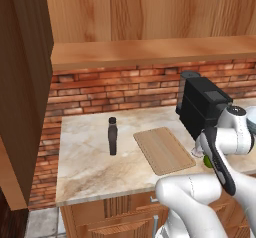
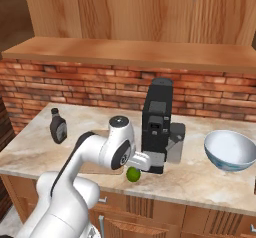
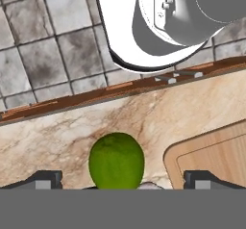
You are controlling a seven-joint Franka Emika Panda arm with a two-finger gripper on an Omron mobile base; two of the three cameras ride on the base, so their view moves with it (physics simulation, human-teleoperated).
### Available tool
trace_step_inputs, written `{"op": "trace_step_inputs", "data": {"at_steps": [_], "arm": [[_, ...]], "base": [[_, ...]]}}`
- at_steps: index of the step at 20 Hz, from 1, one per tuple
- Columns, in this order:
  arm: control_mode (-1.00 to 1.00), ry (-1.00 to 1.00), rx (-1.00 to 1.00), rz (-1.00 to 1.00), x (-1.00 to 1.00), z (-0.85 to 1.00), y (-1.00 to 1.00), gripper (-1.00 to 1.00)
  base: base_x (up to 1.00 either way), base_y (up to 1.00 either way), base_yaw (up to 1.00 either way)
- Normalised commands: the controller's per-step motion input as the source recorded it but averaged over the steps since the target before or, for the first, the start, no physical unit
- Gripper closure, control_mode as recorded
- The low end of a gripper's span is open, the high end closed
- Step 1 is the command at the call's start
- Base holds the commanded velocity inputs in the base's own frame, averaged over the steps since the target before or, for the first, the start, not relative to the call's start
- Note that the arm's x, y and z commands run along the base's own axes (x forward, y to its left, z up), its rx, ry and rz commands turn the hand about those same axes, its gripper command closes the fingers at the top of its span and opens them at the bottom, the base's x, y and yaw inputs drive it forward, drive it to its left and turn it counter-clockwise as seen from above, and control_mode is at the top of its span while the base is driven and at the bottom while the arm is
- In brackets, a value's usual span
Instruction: Open the cabinet. Place the bowl and condiment on the counter. Then place the lime and garlic on the cutting board.
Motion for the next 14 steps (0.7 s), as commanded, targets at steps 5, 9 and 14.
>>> {"op": "trace_step_inputs", "data": {"at_steps": [5,9,14], "arm": [[-1.0,0.0,0.0,0.0,0.0,-0.09,-0.02,-1.0],[-1.0,0.0,0.0,0.0,0.01,-0.11,0.0,-1.0],[-1.0,0.0,0.0,0.0,0.0,-0.12,0.0,-1.0]], "base": [[0.0,0.0,0.0],[0.0,0.0,0.0],[0.0,0.0,0.0]]}}
